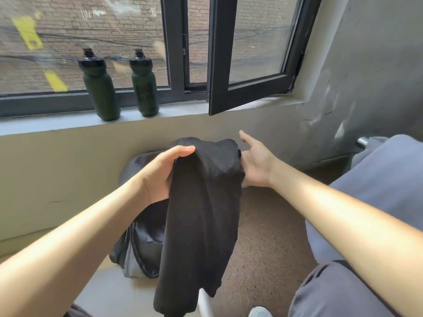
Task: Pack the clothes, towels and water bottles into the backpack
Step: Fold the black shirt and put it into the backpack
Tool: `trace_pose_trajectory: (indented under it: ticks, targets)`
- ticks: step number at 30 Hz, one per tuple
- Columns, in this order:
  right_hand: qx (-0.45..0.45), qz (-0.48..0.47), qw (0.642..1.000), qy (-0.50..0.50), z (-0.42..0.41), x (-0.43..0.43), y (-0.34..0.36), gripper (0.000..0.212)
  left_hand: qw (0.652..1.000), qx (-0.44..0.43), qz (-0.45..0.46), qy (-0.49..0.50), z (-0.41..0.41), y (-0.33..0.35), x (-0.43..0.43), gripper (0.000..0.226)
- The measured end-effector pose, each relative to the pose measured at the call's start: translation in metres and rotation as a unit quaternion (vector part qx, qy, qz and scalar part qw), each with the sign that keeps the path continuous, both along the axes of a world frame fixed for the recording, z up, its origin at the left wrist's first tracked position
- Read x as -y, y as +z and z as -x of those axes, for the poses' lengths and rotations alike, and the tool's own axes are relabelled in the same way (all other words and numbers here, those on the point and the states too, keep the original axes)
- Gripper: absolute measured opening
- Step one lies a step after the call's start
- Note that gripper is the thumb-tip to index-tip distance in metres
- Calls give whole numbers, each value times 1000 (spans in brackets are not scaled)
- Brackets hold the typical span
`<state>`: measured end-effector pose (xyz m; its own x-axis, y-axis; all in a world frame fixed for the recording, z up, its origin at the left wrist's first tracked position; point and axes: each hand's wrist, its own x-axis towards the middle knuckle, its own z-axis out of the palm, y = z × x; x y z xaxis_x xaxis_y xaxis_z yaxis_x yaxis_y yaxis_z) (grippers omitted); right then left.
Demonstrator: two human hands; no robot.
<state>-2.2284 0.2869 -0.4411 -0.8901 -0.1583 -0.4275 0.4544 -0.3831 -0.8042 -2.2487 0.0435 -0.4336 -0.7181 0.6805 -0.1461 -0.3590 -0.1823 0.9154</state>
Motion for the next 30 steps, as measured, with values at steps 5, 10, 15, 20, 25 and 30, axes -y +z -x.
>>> trace_pose_trajectory:
  ticks: [5,10,15,20,25,30]
  targets:
    - [-15,7,986,167,-21,20,-13,99,997,8,-43,65,12,4,18,22]
    - [-103,-122,979,127,-41,48,-8,42,998,2,-36,52,14,0,26,16]
    - [-156,-123,980,34,-35,52,0,33,999,-7,37,3,22,-11,40,48]
    - [-145,-128,980,-44,-24,41,5,31,991,-39,115,59,27,-18,42,74]
    - [-105,-182,974,-88,-13,27,-3,31,983,-41,156,85,31,-22,42,91]
    - [-56,-289,952,-82,-4,16,-3,40,953,-124,252,116,31,-18,39,97]
